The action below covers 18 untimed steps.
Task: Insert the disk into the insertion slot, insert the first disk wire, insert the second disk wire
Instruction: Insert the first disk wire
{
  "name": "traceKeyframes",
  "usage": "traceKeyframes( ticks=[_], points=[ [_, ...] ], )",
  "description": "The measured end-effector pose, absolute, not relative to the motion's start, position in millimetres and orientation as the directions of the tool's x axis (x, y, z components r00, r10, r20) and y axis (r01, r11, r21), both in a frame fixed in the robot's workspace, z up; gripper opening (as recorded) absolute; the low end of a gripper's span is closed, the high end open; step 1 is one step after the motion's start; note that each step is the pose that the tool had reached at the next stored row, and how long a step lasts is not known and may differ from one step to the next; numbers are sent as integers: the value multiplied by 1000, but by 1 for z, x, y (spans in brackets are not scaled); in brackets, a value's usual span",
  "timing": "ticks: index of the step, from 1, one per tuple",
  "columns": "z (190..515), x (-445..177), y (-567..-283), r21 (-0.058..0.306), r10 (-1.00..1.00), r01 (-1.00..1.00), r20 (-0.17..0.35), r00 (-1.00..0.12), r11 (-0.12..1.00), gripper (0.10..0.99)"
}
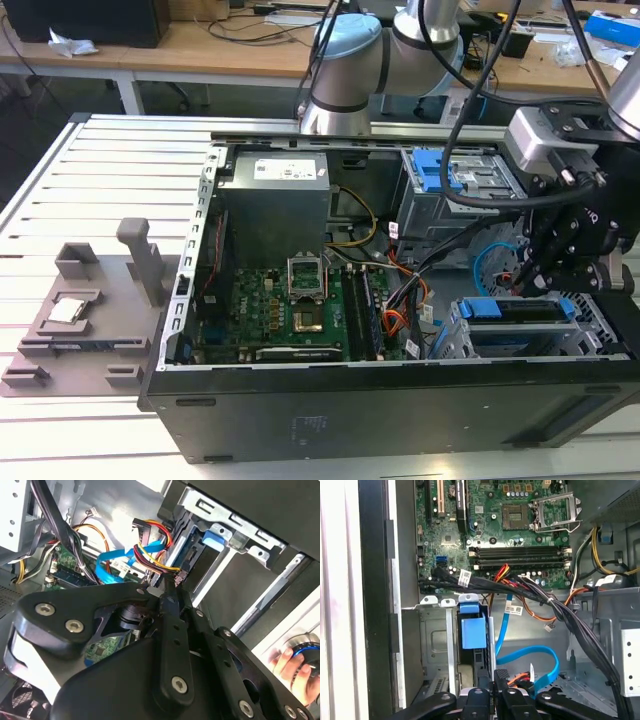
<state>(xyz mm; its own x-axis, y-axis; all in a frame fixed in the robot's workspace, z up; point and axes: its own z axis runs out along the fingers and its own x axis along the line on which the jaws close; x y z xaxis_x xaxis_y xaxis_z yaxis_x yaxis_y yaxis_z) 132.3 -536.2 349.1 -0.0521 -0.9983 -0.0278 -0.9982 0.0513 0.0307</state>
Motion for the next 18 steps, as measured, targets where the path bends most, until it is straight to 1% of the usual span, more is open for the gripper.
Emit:
traceKeyframes(
  ticks=[18],
  points=[
    [341,137,-539,30,-998,-998,-28,-54,53,161]
  ],
)
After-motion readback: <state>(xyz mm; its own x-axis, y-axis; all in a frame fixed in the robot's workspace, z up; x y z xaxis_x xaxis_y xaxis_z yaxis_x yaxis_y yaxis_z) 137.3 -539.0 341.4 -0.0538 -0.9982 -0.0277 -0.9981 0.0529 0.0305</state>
